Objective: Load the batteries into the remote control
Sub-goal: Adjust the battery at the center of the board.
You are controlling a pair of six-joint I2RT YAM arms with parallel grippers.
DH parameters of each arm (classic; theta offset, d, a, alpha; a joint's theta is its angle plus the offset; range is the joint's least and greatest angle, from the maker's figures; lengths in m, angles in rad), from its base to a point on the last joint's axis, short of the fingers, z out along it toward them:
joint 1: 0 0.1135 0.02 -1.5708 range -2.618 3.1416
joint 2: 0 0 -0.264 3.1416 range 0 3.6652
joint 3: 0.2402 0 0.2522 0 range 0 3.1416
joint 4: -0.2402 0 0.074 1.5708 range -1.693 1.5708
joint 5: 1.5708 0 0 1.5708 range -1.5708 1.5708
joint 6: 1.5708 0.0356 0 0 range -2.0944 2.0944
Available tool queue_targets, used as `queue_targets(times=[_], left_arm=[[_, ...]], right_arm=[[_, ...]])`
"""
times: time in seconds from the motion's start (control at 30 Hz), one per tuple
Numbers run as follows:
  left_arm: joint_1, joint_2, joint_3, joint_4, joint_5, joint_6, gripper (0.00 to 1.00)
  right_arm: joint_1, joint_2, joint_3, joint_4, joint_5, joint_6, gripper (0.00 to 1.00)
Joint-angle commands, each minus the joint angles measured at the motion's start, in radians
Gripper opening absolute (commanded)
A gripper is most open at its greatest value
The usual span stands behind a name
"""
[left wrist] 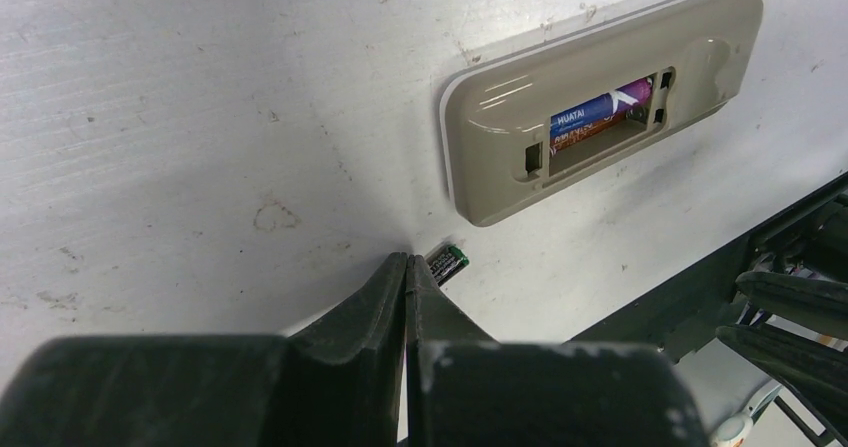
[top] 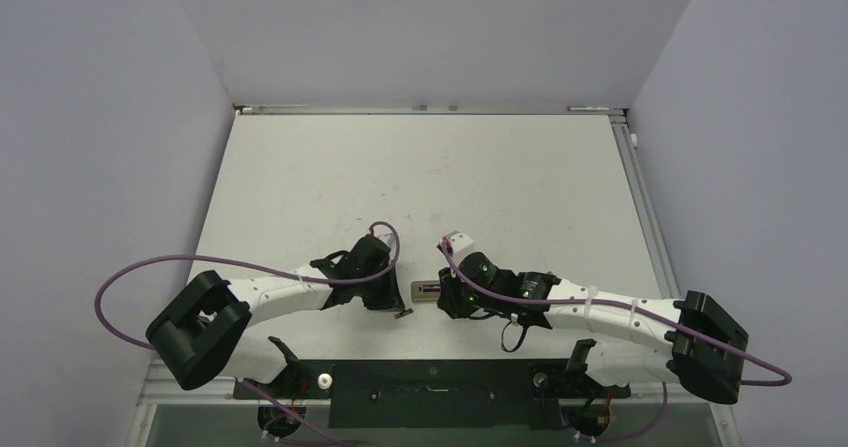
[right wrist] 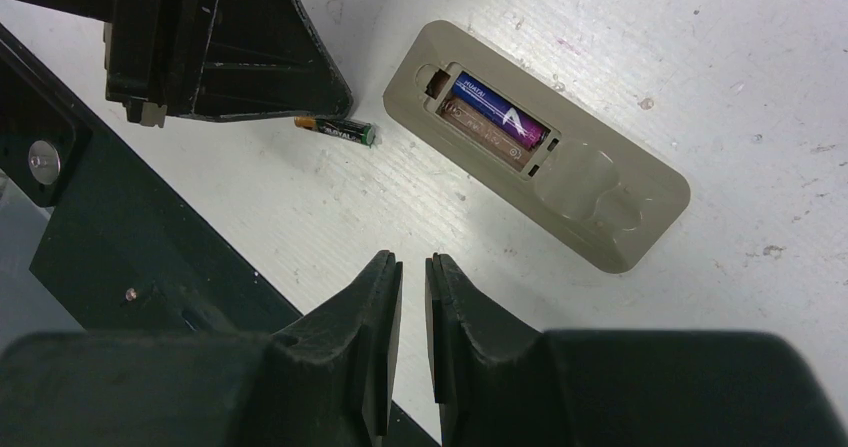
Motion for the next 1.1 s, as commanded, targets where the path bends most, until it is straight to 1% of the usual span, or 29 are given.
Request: queue_targets(times=[0.0, 0.3, 0.53, 0.73, 0.8, 1.07], left_arm=[[-0.026, -0.014, -0.021, -0.089, -0.069, -0.014, 0.0], [-0.065, -0.041, -0.03, -0.15, -0.107, -0.044, 0.0], [-0.118, -0.034, -0.029, -0.148, -0.107, -0.075, 0.0], [-0.167, -0.029, -0.02, -0.147, -0.1, -0.107, 0.0], [-0.184, -0.028, -0.018, -0.14, -0.096, -0.116, 0.0], [-0.223, -0.006, -0.015, -0.061, -0.082, -0.155, 0.0]], right_arm=[[0.016, -0.008, -0.005, 0.047, 0.023, 0.011, 0.17], [0.03, 0.002, -0.007, 0.047, 0.035, 0.013, 0.17], [0.044, 0.019, 0.001, 0.053, 0.04, 0.024, 0.17], [0.061, 0.033, 0.006, 0.048, 0.046, 0.04, 0.22], [0.065, 0.034, 0.007, 0.043, 0.074, 0.045, 0.23], [0.086, 0.046, -0.001, 0.043, 0.103, 0.067, 0.3]])
